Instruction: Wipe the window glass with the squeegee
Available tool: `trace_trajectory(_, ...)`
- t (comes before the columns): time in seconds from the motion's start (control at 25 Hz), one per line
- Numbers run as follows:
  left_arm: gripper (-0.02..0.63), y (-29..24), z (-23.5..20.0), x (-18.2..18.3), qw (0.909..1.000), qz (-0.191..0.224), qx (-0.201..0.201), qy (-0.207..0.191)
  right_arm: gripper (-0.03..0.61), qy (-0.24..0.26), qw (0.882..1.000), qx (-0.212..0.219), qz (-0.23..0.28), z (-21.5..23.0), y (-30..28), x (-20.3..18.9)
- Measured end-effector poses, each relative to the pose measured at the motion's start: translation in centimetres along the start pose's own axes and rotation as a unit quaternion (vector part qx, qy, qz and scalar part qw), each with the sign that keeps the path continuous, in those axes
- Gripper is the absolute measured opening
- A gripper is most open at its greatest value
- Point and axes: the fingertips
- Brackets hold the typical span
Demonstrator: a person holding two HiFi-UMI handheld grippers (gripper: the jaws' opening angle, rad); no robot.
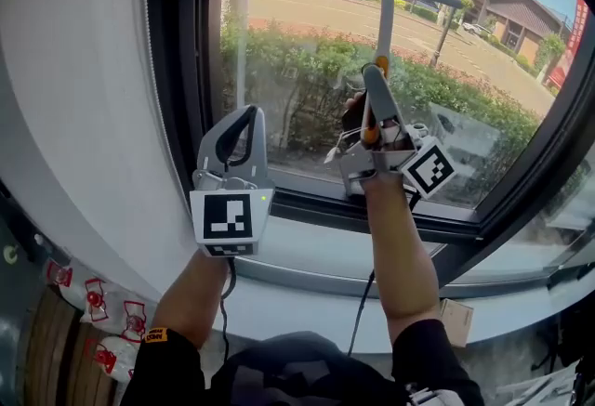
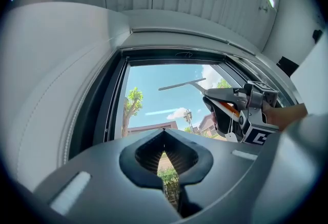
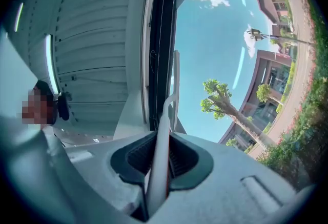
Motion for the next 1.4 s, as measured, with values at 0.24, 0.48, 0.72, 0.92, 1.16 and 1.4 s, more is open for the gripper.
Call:
trace_trajectory(0.24,0.018,-1.4,-0.1,1.1,0.9999,0.011,-0.003,-0.007,0.049,-0.030,0.999,0.018,0.003,0.5,-2.1,1.8)
trace_trajectory(0.48,0.018,-1.4,0.7,-0.5,0.9999,-0.004,-0.011,0.002,0.049,-0.045,0.999,0.008,-0.010,1.2,-1.6,0.9)
trace_trajectory(0.72,0.018,-1.8,3.1,-3.4,0.9990,-0.027,-0.026,0.022,0.049,-0.072,0.997,-0.003,-0.021,2.5,1.8,-1.4)
trace_trajectory(0.92,0.018,-1.8,5.4,-7.4,0.9969,-0.060,-0.044,0.024,0.049,-0.099,0.994,-0.035,-0.036,5.0,6.7,-5.4)
trace_trajectory(1.16,0.018,0.1,10.0,-12.8,0.9894,-0.097,-0.062,0.090,0.049,-0.130,0.987,-0.079,-0.055,7.4,12.5,-9.6)
trace_trajectory(1.4,0.018,2.6,12.9,-17.6,0.9779,-0.141,-0.059,0.143,0.049,-0.139,0.981,-0.111,-0.076,8.9,15.9,-12.1)
Point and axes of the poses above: the fingertips, and each gripper's own axes: y backward along the fingers, z to its right, x out of its top, and after that the axes turned 15 degrees about -x, right-handed
